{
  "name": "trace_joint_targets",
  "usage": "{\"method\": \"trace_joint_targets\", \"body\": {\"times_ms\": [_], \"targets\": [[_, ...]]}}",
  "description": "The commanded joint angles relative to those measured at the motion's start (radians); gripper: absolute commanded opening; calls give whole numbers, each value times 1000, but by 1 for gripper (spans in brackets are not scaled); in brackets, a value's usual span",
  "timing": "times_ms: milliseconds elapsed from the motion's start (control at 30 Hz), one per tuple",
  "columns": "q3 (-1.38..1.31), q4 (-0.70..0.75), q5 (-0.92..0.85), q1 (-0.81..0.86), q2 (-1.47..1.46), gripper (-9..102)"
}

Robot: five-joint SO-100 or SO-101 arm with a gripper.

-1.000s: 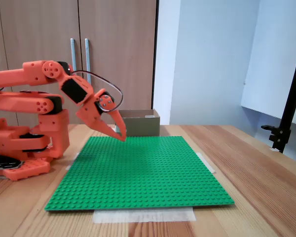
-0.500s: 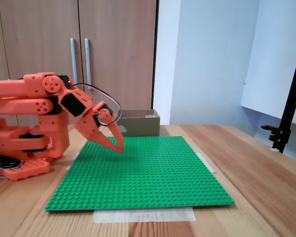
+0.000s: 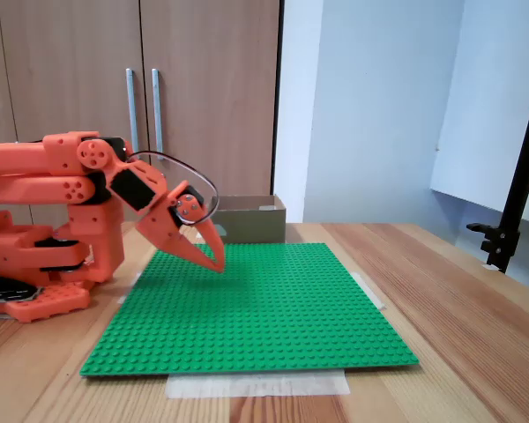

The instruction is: Pick the red lego block and put it in the box.

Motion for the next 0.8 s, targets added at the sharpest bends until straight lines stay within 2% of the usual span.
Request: {"method": "trace_joint_targets", "body": {"times_ms": [0, 767], "targets": [[15, -14, 8, 0, 6, -1], [40, -23, 25, 0, 6, -1]]}}
